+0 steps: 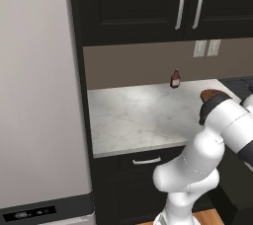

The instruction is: Open the drawer on the right and place the cutting tools on the cutting board.

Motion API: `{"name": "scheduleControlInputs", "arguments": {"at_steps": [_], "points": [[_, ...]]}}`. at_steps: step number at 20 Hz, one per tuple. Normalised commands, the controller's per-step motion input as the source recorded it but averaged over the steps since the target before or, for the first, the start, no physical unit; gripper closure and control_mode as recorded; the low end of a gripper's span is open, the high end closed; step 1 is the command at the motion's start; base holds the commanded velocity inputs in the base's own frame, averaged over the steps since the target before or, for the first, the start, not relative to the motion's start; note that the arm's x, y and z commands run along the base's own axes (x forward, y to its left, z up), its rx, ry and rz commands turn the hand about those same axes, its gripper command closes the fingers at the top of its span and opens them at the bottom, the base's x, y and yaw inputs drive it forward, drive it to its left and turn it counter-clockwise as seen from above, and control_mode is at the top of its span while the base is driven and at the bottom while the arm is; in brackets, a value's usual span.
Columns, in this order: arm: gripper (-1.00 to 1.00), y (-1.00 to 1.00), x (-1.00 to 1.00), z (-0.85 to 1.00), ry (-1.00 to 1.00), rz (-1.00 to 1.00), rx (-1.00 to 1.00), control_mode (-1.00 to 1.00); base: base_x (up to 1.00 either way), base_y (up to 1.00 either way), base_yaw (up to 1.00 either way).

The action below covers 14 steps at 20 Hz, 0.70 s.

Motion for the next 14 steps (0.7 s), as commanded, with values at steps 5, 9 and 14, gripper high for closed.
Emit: {"name": "scheduleControlInputs", "arguments": {"at_steps": [5, 9, 14], "points": [[-1.00, -0.08, -0.21, -0.20, 0.03, 0.26, -0.07, -1.00, 0.00, 0.00, 0.00], [-1.00, -0.03, -0.11, -0.16, 0.01, 0.26, -0.03, -1.00, 0.00, 0.00, 0.00], [-1.00, -0.04, 0.00, -0.06, 0.00, 0.24, 0.00, -1.00, 0.00, 0.00, 0.00]]}}
